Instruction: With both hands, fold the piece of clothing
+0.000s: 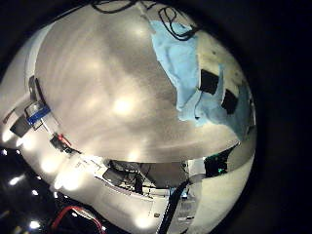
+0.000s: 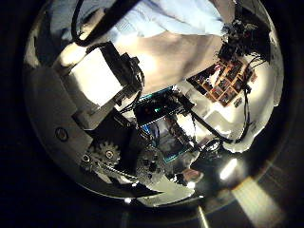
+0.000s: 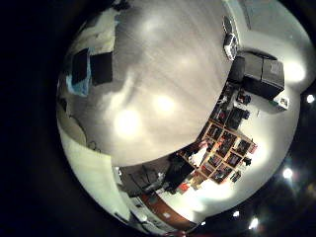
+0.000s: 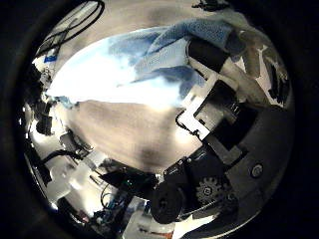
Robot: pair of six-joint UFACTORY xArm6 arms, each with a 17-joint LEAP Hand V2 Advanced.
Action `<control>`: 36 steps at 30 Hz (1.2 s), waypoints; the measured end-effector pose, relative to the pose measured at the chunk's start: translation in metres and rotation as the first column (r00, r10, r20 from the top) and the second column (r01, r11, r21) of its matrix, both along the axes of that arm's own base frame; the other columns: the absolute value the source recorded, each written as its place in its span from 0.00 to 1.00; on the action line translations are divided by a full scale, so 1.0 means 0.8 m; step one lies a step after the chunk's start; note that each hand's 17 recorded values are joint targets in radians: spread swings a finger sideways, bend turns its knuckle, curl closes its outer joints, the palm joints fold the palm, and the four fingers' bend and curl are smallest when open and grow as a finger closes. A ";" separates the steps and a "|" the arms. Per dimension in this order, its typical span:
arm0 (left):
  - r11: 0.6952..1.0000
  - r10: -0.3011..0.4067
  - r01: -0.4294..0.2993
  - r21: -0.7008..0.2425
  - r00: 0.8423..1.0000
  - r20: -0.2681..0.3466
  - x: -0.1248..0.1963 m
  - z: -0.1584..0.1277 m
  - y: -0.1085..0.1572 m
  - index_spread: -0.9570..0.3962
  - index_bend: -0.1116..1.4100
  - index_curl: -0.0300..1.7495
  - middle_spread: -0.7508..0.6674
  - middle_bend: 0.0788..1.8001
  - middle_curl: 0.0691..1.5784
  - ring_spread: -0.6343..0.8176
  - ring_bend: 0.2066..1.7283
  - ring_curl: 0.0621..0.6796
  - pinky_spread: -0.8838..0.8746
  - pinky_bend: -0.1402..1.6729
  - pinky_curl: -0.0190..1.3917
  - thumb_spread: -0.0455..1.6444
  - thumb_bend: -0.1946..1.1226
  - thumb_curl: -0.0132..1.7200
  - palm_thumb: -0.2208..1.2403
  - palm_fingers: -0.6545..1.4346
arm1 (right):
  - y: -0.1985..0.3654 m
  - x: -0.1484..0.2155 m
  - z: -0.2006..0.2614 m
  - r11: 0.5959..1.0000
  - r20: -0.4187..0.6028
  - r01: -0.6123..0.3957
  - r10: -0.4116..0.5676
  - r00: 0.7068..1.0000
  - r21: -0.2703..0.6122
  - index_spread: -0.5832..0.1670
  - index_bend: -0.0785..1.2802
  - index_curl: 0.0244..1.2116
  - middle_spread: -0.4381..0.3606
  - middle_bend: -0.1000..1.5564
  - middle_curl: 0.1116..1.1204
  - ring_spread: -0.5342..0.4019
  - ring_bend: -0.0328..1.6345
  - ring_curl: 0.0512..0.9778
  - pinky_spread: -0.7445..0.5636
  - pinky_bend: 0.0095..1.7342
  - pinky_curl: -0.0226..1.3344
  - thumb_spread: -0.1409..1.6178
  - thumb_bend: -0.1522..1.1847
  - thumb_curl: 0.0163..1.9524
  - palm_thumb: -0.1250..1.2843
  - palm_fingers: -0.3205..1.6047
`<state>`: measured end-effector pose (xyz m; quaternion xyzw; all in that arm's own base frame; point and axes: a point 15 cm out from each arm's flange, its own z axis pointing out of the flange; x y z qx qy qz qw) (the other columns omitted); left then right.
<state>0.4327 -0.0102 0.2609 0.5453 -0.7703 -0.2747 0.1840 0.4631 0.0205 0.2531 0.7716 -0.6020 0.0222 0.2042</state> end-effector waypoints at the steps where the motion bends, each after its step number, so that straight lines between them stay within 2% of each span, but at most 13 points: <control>1: 1.000 0.000 0.000 0.000 1.000 0.005 0.003 -0.003 0.000 0.18 0.21 0.80 0.13 0.48 0.58 0.09 0.63 0.74 0.06 0.39 0.56 0.69 0.13 0.31 0.65 0.79 | 0.002 0.007 -0.006 1.000 0.002 0.002 -0.002 1.000 0.000 0.37 0.79 0.76 0.34 0.78 0.78 0.31 0.79 0.82 0.41 0.75 0.61 0.69 0.09 0.39 0.73 0.70; 3: 1.000 0.004 -0.004 0.001 1.000 0.004 0.005 -0.010 0.001 0.19 0.21 0.79 0.13 0.48 0.58 0.09 0.62 0.73 0.07 0.37 0.57 0.68 0.13 0.30 0.64 0.77 | 0.005 0.019 -0.013 1.000 0.015 0.005 -0.005 1.000 0.002 0.36 0.76 0.76 0.33 0.77 0.78 0.31 0.79 0.81 0.40 0.75 0.61 0.71 0.09 0.38 0.71 0.69; 7: 1.000 0.012 -0.012 -0.002 1.000 0.023 0.016 -0.022 0.008 0.19 0.21 0.78 0.14 0.47 0.58 0.09 0.55 0.70 0.08 0.36 0.59 0.67 0.12 0.29 0.61 0.68 | 0.008 0.041 -0.028 1.000 0.049 0.017 -0.017 0.999 0.009 0.32 0.64 0.73 0.29 0.74 0.74 0.30 0.81 0.80 0.39 0.74 0.61 0.74 0.10 0.35 0.68 0.64; 10: 1.000 0.023 -0.023 -0.007 0.998 0.052 0.026 -0.028 0.016 0.21 0.19 0.75 0.15 0.45 0.57 0.10 0.51 0.69 0.10 0.35 0.61 0.66 0.12 0.28 0.59 0.61 | 0.010 0.063 -0.029 0.999 0.109 0.021 -0.023 0.994 0.026 0.27 0.50 0.70 0.25 0.73 0.72 0.30 0.83 0.78 0.37 0.75 0.62 0.76 0.10 0.33 0.66 0.60; 12: 1.000 0.030 -0.030 -0.008 0.997 0.067 0.031 -0.030 0.020 0.23 0.18 0.73 0.17 0.41 0.56 0.12 0.50 0.69 0.11 0.36 0.62 0.66 0.13 0.28 0.59 0.55 | 0.011 0.079 -0.027 0.999 0.159 0.020 -0.027 0.987 0.042 0.25 0.35 0.65 0.22 0.71 0.70 0.29 0.85 0.77 0.36 0.78 0.62 0.77 0.10 0.32 0.65 0.55; 15: 0.999 0.047 -0.046 -0.011 0.994 0.099 0.041 -0.033 0.030 0.30 0.16 0.68 0.26 0.25 0.52 0.18 0.52 0.70 0.15 0.38 0.65 0.66 0.13 0.27 0.58 0.42 | 0.013 0.106 -0.020 0.998 0.246 0.020 -0.036 0.969 0.067 0.22 0.19 0.58 0.21 0.63 0.66 0.28 0.85 0.74 0.32 0.80 0.61 0.78 0.10 0.30 0.65 0.48; 17: 0.998 0.060 -0.058 -0.019 0.989 0.133 0.050 -0.034 0.035 0.35 0.17 0.64 0.33 0.19 0.49 0.24 0.50 0.69 0.19 0.38 0.66 0.66 0.13 0.26 0.57 0.37 | 0.011 0.120 -0.011 0.996 0.297 0.025 -0.049 0.954 0.085 0.21 0.16 0.54 0.20 0.59 0.64 0.27 0.85 0.71 0.30 0.80 0.59 0.79 0.10 0.29 0.64 0.46; 20: 0.994 0.106 -0.098 -0.052 0.975 0.195 0.064 -0.027 0.040 0.43 0.18 0.59 0.45 0.12 0.43 0.34 0.46 0.65 0.29 0.34 0.66 0.67 0.13 0.26 0.56 0.32 | 0.001 0.126 0.003 0.994 0.333 0.039 -0.070 0.940 0.099 0.22 0.17 0.51 0.23 0.49 0.58 0.26 0.79 0.67 0.24 0.77 0.56 0.80 0.10 0.27 0.62 0.33; 23: 0.989 0.138 -0.121 -0.085 0.964 0.229 0.069 -0.015 0.041 0.51 0.17 0.54 0.56 0.07 0.38 0.43 0.43 0.60 0.39 0.30 0.63 0.67 0.13 0.25 0.55 0.30 | -0.016 0.125 0.012 0.993 0.337 0.060 -0.091 0.937 0.100 0.21 0.24 0.49 0.30 0.40 0.51 0.36 0.67 0.60 0.39 0.65 0.54 0.80 0.09 0.26 0.58 0.16; 26: 0.987 0.151 -0.130 -0.099 0.957 0.247 0.070 -0.005 0.043 0.57 0.17 0.48 0.64 0.05 0.33 0.50 0.41 0.55 0.48 0.29 0.61 0.67 0.13 0.25 0.55 0.29 | -0.033 0.124 0.027 0.991 0.354 0.080 -0.112 0.928 0.105 0.20 0.23 0.44 0.34 0.35 0.44 0.48 0.60 0.51 0.54 0.59 0.48 0.80 0.09 0.24 0.54 0.16; 29: 0.986 0.153 -0.129 -0.104 0.950 0.273 0.070 0.011 0.044 0.62 0.17 0.44 0.69 0.05 0.29 0.56 0.39 0.52 0.55 0.28 0.57 0.68 0.13 0.24 0.54 0.29 | -0.049 0.121 0.042 0.990 0.371 0.096 -0.128 0.920 0.104 0.20 0.23 0.41 0.36 0.34 0.40 0.55 0.55 0.45 0.67 0.54 0.44 0.79 0.10 0.24 0.53 0.17; 32: 0.986 0.153 -0.125 -0.110 0.938 0.309 0.069 0.034 0.044 0.65 0.18 0.40 0.72 0.05 0.27 0.60 0.36 0.48 0.61 0.27 0.54 0.68 0.13 0.24 0.53 0.29 | -0.064 0.110 0.060 0.991 0.373 0.095 -0.124 0.919 0.093 0.20 0.23 0.39 0.38 0.33 0.38 0.55 0.52 0.41 0.75 0.50 0.41 0.79 0.10 0.23 0.52 0.19; 36: 0.986 0.147 -0.114 -0.119 0.933 0.329 0.058 0.054 0.046 0.67 0.18 0.36 0.75 0.05 0.23 0.63 0.35 0.45 0.66 0.26 0.50 0.69 0.13 0.24 0.52 0.30 | -0.071 0.087 0.069 0.994 0.321 0.070 -0.093 0.943 0.082 0.22 0.21 0.37 0.40 0.32 0.35 0.54 0.49 0.37 0.78 0.43 0.36 0.78 0.09 0.22 0.49 0.19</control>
